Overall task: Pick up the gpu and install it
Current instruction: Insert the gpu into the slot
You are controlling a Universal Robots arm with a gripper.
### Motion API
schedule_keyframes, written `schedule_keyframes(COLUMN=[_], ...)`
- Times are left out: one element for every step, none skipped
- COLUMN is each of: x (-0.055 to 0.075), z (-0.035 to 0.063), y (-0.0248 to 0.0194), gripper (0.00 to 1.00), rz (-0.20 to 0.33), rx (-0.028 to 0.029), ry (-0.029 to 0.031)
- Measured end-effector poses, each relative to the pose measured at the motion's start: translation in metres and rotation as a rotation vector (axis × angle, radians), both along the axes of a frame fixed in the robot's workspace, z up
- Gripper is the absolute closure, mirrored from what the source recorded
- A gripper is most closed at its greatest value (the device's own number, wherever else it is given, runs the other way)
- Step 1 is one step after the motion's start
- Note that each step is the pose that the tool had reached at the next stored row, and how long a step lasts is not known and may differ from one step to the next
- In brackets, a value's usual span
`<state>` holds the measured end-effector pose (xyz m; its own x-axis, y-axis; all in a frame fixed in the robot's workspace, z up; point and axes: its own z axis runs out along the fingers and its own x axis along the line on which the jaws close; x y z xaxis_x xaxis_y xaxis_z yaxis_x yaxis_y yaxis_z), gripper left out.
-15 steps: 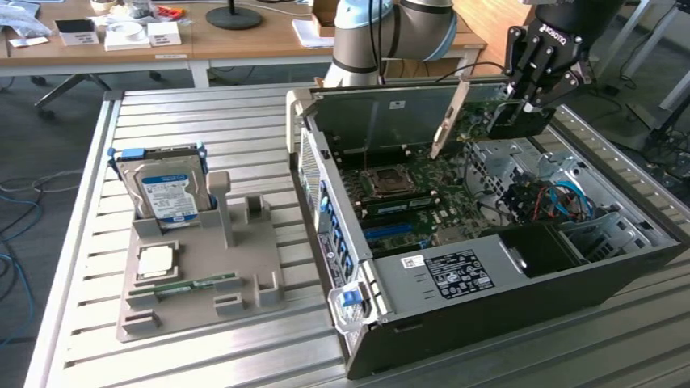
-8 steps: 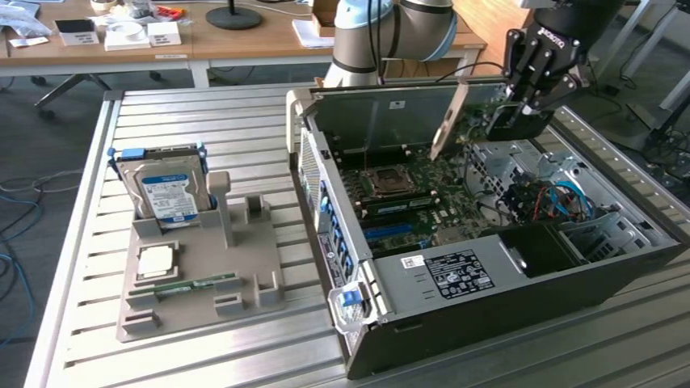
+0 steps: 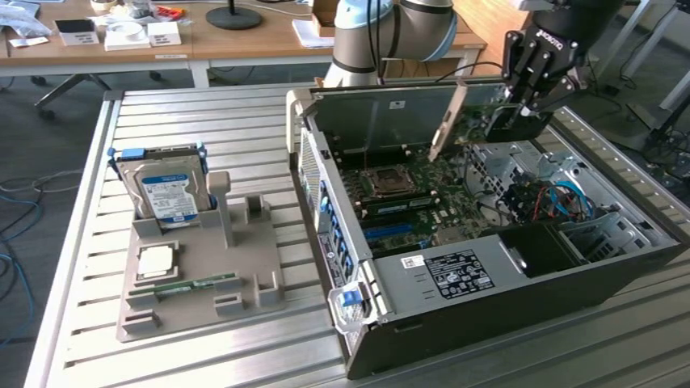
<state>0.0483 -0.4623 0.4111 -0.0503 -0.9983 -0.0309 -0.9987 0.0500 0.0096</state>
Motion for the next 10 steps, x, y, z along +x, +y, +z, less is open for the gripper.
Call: schedule_keyframes(x=[-0.001,-0.003,-0.004,-0.006,-0.008,-0.01,-0.012,-0.013,-0.014,-0.016], z=[-0.0003,-0.0008,-0.0018,-0.0033,-0.005,-0.0069,-0.0087,-0.0105,-0.0121,-0.0134], y=[0.0,0.0,0.0,0.0,0.0,0.0,0.0,0.0,0.0,0.0], gripper=[0.73,0.73,0.73,0.73,0.73,0.73,0.73,0.73,0.73,0.73], rz=[0.0,0.0,0.0,0.0,0.0,0.0,0.0,0.0,0.0,0.0], rx=[-0.0001,-0.0003,-0.0002,-0.0004,-0.0005,-0.0004,-0.0004,-0.0003,-0.0003,-0.0003], ry=[0.0,-0.0001,-0.0003,-0.001,-0.0018,-0.0032,-0.0048,-0.0065,-0.0079,-0.0088])
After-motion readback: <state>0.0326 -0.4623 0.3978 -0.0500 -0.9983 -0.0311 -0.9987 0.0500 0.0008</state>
